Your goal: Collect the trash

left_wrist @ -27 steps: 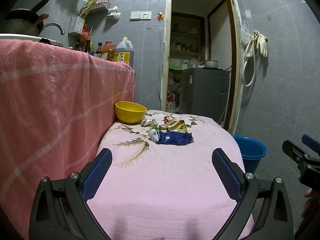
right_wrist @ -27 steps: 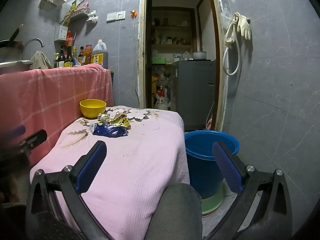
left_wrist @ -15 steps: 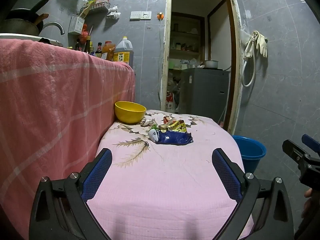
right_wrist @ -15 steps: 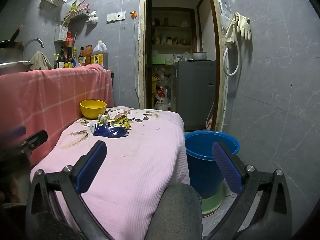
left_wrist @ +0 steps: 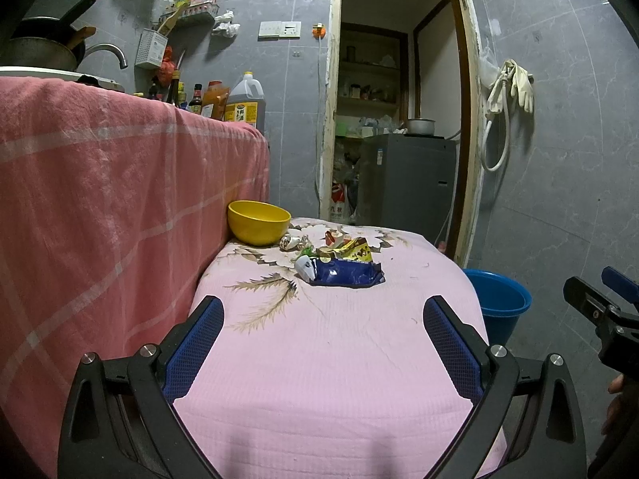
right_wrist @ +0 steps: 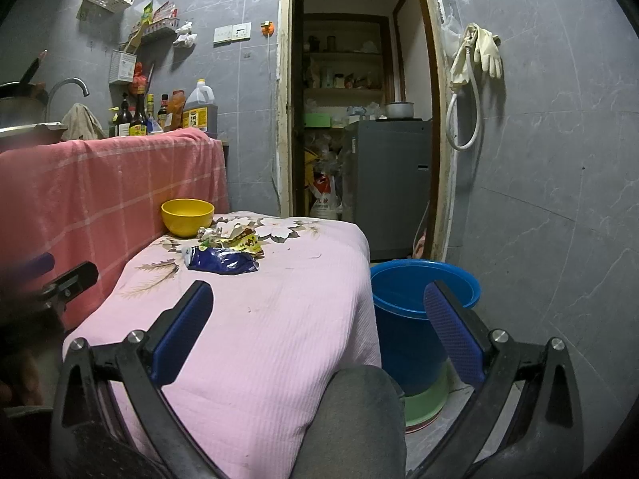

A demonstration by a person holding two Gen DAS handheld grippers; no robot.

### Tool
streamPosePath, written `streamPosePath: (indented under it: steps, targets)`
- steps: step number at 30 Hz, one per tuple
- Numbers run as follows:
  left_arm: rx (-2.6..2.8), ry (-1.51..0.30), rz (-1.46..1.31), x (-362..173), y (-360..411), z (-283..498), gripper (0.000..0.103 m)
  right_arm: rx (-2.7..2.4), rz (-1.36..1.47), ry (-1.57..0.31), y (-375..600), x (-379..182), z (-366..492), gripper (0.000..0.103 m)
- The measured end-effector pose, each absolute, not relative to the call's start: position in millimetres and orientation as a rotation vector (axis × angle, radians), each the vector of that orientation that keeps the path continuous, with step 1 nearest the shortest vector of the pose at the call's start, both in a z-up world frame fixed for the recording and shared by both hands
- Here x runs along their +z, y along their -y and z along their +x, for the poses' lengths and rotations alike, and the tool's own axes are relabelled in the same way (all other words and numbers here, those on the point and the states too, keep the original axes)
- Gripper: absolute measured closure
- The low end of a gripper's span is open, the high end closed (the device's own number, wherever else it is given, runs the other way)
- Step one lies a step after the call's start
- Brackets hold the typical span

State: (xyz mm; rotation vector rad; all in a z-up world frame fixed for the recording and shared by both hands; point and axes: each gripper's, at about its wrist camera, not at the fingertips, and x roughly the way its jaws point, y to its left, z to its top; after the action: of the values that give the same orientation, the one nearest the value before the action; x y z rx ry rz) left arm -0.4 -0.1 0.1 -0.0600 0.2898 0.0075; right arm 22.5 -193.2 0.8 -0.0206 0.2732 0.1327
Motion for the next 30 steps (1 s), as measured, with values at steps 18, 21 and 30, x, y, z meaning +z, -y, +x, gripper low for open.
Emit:
streamPosePath:
  steps: [18,21,30]
  targets:
    - [0.008,-0.292,-0.059,0.0,0.0,-0.4,0.005,0.133,-0.018,-0.274,192.7,-0.1,22.3,0.0]
    - [0.008,-0.293,-0.059,-3.5,1.9,-1.0,0.005,0.133,-0.017,-0.274,193.1,-0.3,22.1,0.0]
    - [0.008,-0.294,-0.059,-4.7,2.7,-0.5,0.005,0.133,-0.016,-0.275,193.0,-0.5,22.2,0.0]
